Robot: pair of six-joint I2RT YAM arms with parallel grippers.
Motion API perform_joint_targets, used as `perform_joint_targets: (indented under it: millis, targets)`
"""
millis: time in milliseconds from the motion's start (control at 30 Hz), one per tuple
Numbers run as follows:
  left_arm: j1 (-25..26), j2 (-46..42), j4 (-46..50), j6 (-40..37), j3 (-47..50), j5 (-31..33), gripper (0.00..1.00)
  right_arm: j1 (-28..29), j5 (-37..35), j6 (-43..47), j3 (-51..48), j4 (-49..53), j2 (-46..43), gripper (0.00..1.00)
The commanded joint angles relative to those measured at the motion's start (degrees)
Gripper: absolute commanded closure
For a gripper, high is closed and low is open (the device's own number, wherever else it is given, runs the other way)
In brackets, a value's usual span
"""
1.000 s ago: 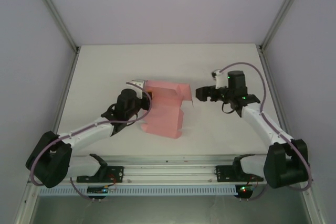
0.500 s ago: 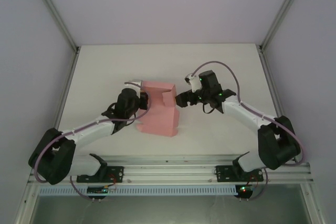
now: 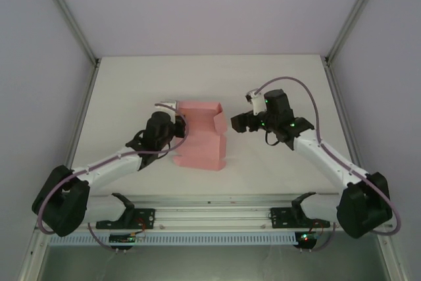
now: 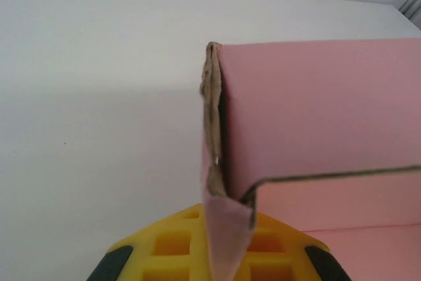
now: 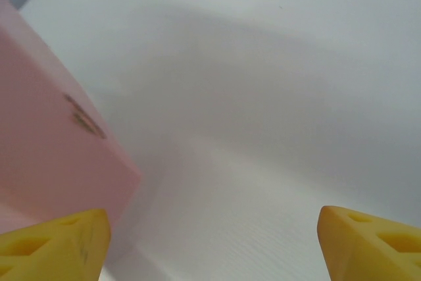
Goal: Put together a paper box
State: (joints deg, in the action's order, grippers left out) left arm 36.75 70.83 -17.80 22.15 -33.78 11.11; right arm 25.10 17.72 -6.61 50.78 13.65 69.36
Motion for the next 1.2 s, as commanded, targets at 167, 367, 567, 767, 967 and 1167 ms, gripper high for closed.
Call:
perform_joint_targets:
  millis: [167,367,567,767,967,1167]
  targets:
    - [0.05,-0.87,-1.18,0.72,-0.68,-2.21,1.0,1.03,13.14,3.84,4.54,-1.43,4.74,0.26]
    - [0.1,-0.52,-1.05,1.35,-0.93,-2.05,1.0,4.89,13.38,5.0,10.51,-0.91,12.1,0.3]
    - [0.13,-0.17,-0.04,1.68,-1.46,-1.47,1.0,7.86,5.48,3.87,12.8,-1.66,14.74,0.3]
    - [0.02,0.03,3.1,2.8,-2.24,3.8,1.0,8.71,3.15,2.76,14.12,2.23,14.36,0.33]
    - [0.04,-0.13,4.53,2.32,-2.61,5.48,1.0,9.34,0.36,3.0,15.03,9.21,13.96,0.37]
    - [0.02,-0.58,4.93,0.93,-2.61,5.31,1.0,9.26,4.89,5.29,15.76,12.74,13.7,0.39]
